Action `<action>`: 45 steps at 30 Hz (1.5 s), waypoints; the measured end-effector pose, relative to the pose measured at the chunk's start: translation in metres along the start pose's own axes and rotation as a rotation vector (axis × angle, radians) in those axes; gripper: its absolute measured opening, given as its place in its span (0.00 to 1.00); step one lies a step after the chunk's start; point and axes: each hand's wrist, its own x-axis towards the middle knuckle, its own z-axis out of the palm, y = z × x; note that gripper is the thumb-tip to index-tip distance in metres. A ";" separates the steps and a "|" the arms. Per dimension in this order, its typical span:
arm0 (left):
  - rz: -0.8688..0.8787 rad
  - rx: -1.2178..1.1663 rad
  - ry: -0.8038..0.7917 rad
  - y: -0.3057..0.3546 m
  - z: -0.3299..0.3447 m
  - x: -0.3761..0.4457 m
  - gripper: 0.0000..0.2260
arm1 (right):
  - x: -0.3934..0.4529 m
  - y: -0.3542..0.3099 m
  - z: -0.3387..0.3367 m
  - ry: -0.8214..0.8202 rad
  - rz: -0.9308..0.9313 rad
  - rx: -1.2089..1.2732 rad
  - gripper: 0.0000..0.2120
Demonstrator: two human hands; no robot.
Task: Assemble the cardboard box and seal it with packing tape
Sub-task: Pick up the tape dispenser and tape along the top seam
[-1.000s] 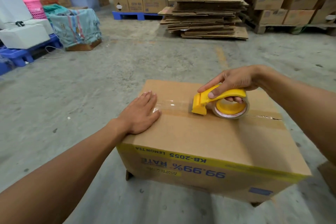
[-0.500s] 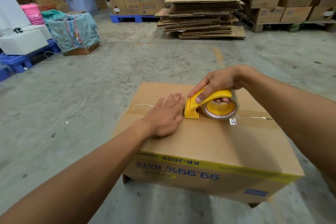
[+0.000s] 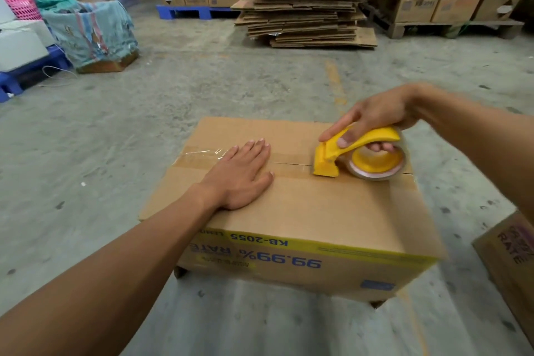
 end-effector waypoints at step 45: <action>0.081 -0.152 -0.052 0.194 0.011 0.066 0.30 | -0.061 0.093 -0.028 0.040 0.041 0.037 0.25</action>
